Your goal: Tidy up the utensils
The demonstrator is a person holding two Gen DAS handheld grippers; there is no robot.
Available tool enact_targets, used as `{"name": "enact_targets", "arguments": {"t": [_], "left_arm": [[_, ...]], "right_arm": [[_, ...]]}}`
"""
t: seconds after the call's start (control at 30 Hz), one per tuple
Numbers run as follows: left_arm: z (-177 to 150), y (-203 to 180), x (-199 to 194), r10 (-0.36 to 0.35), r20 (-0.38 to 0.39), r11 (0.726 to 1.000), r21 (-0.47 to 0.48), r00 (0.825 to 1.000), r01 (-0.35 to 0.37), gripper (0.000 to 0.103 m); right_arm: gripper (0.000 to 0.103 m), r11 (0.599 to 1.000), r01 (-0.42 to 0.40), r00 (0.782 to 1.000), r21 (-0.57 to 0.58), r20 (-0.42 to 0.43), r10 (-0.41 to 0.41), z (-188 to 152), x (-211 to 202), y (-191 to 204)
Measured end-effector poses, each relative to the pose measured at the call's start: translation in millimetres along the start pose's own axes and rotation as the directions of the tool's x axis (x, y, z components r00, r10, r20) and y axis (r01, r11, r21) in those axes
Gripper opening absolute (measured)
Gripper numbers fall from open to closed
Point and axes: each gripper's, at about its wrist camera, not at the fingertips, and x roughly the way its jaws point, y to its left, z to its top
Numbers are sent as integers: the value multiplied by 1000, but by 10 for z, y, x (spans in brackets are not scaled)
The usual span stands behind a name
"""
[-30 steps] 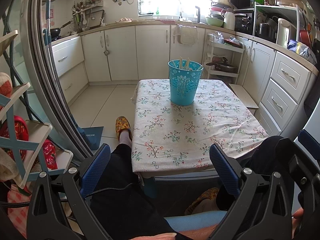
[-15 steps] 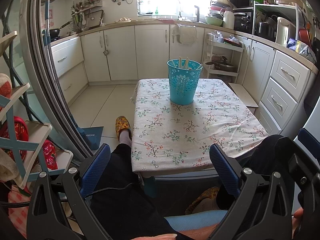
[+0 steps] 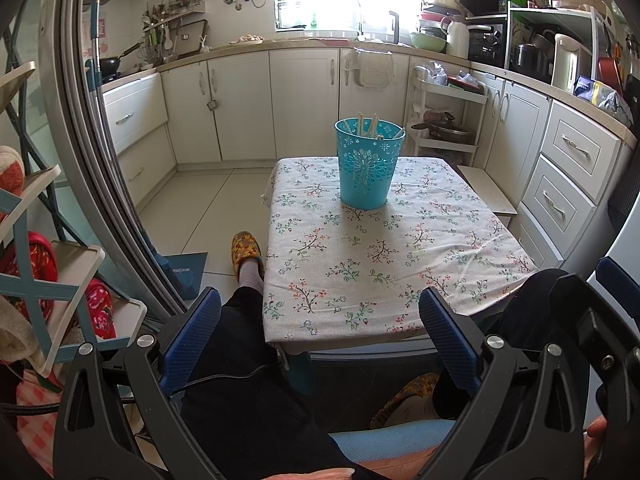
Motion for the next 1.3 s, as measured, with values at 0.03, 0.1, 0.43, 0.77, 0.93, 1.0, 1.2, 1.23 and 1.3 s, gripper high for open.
{"name": "enact_targets", "arguments": {"t": [0.03,0.1,0.43,0.77,0.93,1.0,1.2,1.23,1.3], "left_arm": [[-2,1,1,0,-1,1000,0,1000,0,95],[-2,1,-1,0,-1,1000,1,1000,0,95],[-19,21,7,-1,-3,1000,2,1000,1,95],[-33,33,6,-1,-3,1000,2,1000,1,95],[-37,37,4,-1,-3,1000,2,1000,1,95],[-26,29,7,-1,-4,1000,2,1000,1,95],[-23,31,6,-1,-3,1000,3,1000,1,95],[-22,30,6,-1,-3,1000,3,1000,1,95],[-29,35,5,-1,-3,1000,3,1000,1,95]], "right_arm": [[96,1000,0,1000,0,1,0,0,0,1],[96,1000,0,1000,0,0,0,0,1,0],[96,1000,0,1000,-1,0,0,-2,1,7],[96,1000,0,1000,0,-1,0,-4,2,10],[96,1000,1,1000,1,0,-1,-4,2,11],[96,1000,1,1000,1,0,-1,-4,1,18],[96,1000,1,1000,1,1,-1,-5,3,14],[96,1000,1,1000,1,0,-1,-6,3,20],[96,1000,2,1000,2,0,-2,-5,4,21]]}}
